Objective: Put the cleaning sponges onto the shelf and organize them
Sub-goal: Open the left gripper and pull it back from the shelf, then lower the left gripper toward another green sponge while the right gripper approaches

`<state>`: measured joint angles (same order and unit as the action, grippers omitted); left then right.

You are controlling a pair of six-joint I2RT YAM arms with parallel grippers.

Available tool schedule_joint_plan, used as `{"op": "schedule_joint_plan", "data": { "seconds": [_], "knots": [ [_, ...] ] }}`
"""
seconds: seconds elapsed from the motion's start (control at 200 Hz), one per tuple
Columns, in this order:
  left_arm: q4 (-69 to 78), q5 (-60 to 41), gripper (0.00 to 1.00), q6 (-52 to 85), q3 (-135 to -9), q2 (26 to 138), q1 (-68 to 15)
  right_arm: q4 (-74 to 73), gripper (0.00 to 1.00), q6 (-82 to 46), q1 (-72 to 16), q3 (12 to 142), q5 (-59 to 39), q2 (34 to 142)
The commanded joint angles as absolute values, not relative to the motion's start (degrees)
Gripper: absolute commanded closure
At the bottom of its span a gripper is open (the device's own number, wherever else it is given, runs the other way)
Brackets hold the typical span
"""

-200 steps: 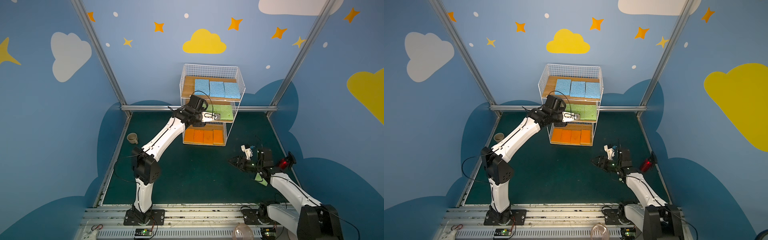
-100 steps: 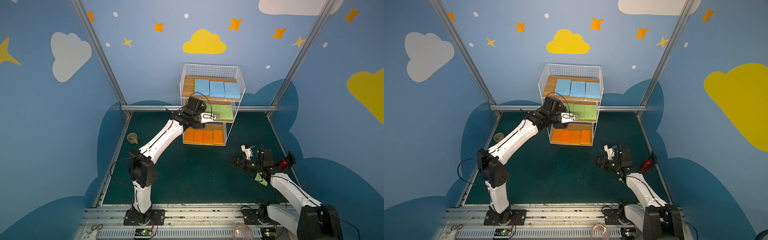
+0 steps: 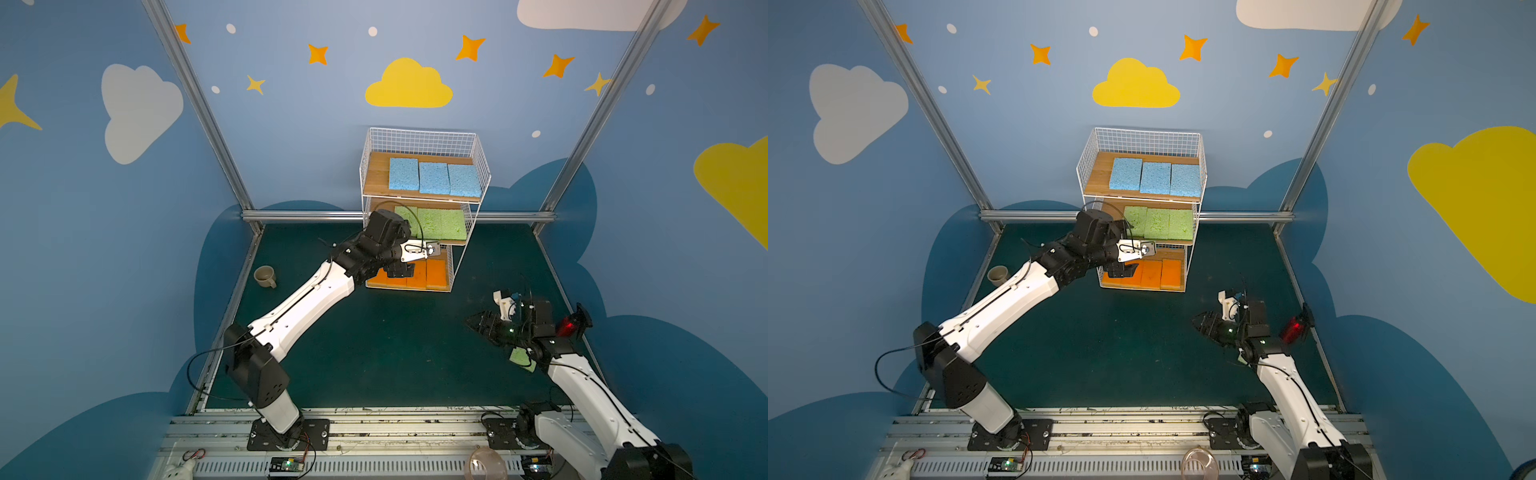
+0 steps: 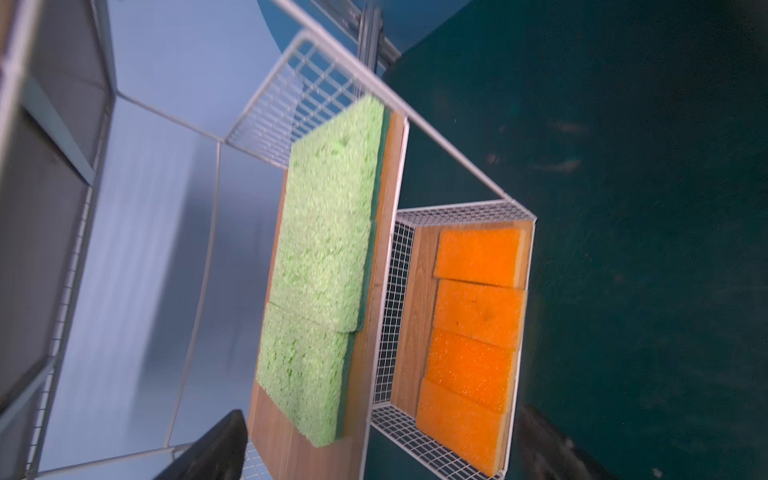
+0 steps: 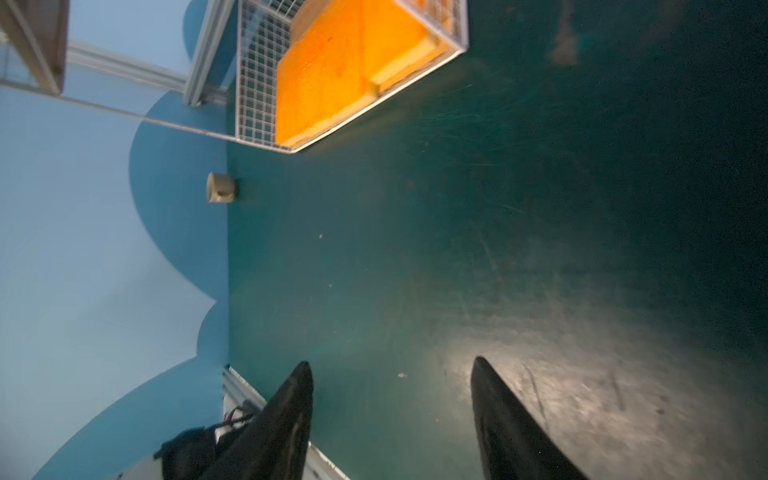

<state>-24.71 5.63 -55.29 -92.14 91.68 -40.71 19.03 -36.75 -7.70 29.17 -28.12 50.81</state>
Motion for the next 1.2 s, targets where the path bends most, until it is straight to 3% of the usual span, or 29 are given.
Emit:
{"op": "schedule_joint_plan", "data": {
  "seconds": [0.0, 0.185, 0.325, 0.465, 0.626, 0.751, 0.861, 1.041, 1.196],
  "knots": [
    [-19.0, 8.7, 0.00, -46.3, -87.0, 87.8, -45.1, 27.8, 0.39, -38.5, -6.6, 29.5, -16.0, 46.9],
    [-10.1, 8.7, 0.00, -24.3, -72.5, 80.2, -49.9, 35.8, 0.37, -40.3, -4.3, 28.8, -0.6, 40.3],
    [-2.8, 8.3, 0.00, -2.1, -61.3, 77.1, -50.1, 38.3, 0.36, -41.1, 0.0, 27.9, 4.1, 41.0],
    [6.6, 1.1, 0.00, 2.5, -49.7, 76.2, -50.9, 36.3, 0.36, -41.8, 7.9, 26.4, 0.2, 43.7],
    [13.7, 1.2, 0.00, 11.1, -40.2, 76.6, -51.5, 30.1, 0.35, -41.5, 14.4, 22.9, -2.6, 44.7],
    [20.8, 0.6, 0.00, 14.0, -33.2, 78.4, -51.8, 24.2, 0.35, -40.2, 14.9, 21.0, -4.0, 47.9],
    [22.6, 3.7, 0.00, 18.0, -30.6, 80.6, -51.7, 17.7, 0.43, -38.1, 15.0, 20.0, -12.3, 52.6],
    [27.1, 3.2, 0.00, 21.7, -27.6, 81.9, -51.1, 12.0, 0.44, -36.4, 14.6, 20.9, -23.0, 59.2],
    [23.3, 4.4, 0.00, 18.6, -27.3, 76.9, -51.1, 9.0, 0.49, -37.4, 7.3, 23.3, -26.6, 67.0]
  ]
}}
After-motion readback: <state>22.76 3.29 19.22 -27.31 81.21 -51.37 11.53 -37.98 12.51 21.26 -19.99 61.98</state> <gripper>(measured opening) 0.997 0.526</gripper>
